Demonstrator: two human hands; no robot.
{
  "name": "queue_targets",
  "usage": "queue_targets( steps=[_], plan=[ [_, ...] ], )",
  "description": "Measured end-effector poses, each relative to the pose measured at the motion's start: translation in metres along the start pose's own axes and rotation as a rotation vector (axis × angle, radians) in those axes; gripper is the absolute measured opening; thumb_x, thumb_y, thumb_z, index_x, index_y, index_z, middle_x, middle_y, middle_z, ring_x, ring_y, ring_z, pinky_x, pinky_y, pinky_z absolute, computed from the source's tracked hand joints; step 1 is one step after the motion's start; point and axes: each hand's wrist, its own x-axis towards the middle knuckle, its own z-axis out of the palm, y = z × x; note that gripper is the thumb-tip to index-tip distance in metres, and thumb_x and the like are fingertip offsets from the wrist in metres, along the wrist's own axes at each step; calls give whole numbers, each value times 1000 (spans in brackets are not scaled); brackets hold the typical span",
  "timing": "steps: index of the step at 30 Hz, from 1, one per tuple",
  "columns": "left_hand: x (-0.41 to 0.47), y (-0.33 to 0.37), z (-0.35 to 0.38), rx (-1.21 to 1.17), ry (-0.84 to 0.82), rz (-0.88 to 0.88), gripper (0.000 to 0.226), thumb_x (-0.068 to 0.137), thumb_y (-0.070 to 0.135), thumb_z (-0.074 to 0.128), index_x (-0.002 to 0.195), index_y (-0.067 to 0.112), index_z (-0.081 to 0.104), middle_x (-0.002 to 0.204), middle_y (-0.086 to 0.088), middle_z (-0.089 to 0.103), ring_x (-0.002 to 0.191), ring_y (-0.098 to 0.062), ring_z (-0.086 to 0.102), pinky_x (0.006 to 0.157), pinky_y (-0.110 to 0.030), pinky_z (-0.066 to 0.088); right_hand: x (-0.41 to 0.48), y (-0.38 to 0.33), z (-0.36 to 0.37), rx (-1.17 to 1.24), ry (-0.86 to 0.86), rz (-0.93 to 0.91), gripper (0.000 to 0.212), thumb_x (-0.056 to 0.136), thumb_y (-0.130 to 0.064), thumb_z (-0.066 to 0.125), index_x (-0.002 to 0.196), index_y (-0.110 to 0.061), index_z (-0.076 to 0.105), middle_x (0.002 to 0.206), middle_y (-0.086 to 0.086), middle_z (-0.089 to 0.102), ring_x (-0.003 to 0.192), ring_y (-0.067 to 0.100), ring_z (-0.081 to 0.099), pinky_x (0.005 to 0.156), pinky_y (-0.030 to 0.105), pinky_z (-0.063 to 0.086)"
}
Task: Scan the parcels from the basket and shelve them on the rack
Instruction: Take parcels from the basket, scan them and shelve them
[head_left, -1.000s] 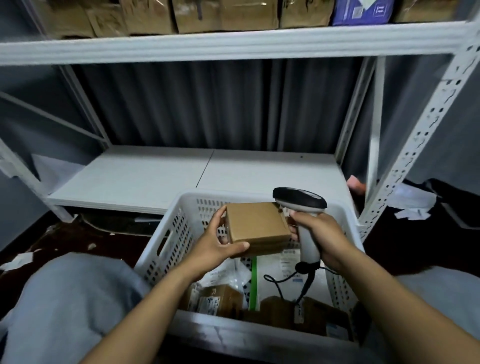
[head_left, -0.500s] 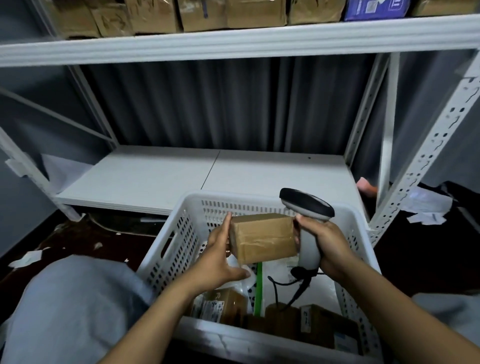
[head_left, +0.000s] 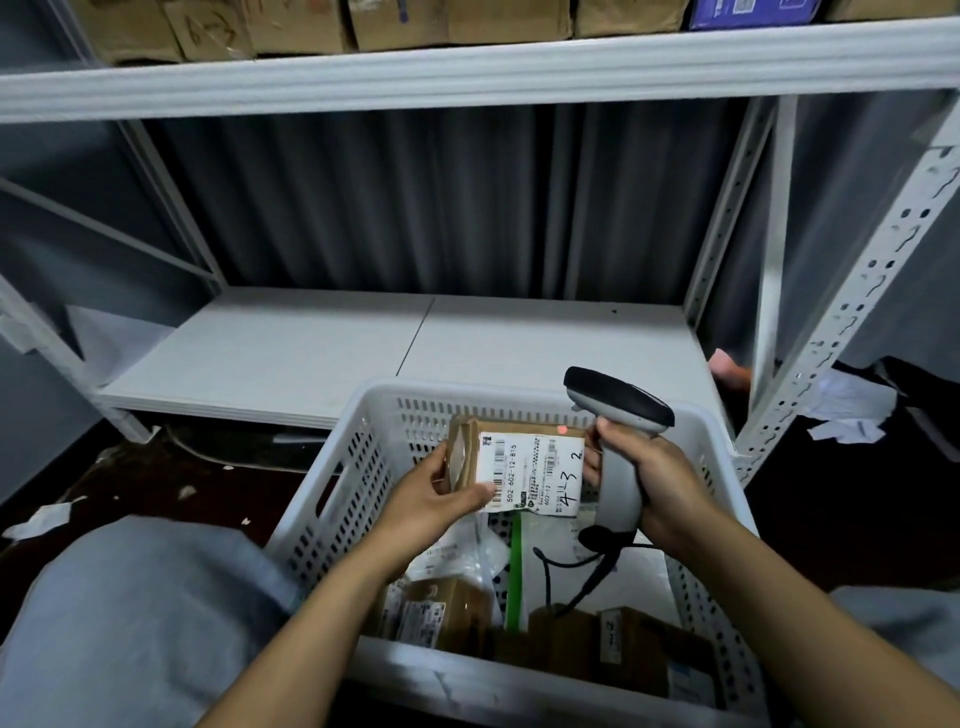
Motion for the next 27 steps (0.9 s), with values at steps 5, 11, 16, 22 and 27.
queue_targets(
  steps=[5, 11, 16, 22, 27],
  plan=[
    [3, -1, -5, -38, 51, -11, 67, 82, 33, 73, 140, 40, 39, 117, 15, 59, 113, -11, 57, 103, -35, 43, 0, -1, -1, -160, 13, -25, 15, 94, -13, 60, 96, 2, 64, 71, 10, 68, 62, 18, 66, 59, 29, 54],
    [15, -13, -22, -180, 252, -37, 50, 86, 34, 69, 134, 31, 55, 121, -2, 64, 101, -14, 64, 79, -26, 55, -10, -4, 5, -884, 31, -110, 7, 86, -14, 69, 88, -15, 63, 59, 1, 63, 50, 14, 59, 51, 27, 52],
    [20, -23, -28, -155, 290, -38, 47, 89, 35, 64, 135, 30, 54, 119, 1, 64, 89, -9, 62, 70, -21, 49, -17, -7, 10, -1062, -98, -100, 14, 84, -15, 72, 76, -17, 60, 46, -5, 58, 43, 9, 54, 47, 26, 50],
    [23, -33, -30, -199, 254, -46, 44, 90, 24, 65, 133, 23, 56, 128, -6, 62, 110, -17, 61, 89, -25, 49, -24, -21, 9, -1168, -101, -116, 13, 81, -12, 71, 76, -16, 60, 46, -7, 57, 42, 9, 54, 46, 24, 48],
    [24, -35, -29, -212, 246, -47, 43, 89, 24, 66, 131, 24, 58, 125, -5, 64, 109, -17, 61, 87, -23, 48, -29, -26, 10, -1207, -99, -134, 20, 82, -11, 70, 71, -20, 56, 45, -11, 59, 38, 1, 50, 43, 16, 42]
  ],
)
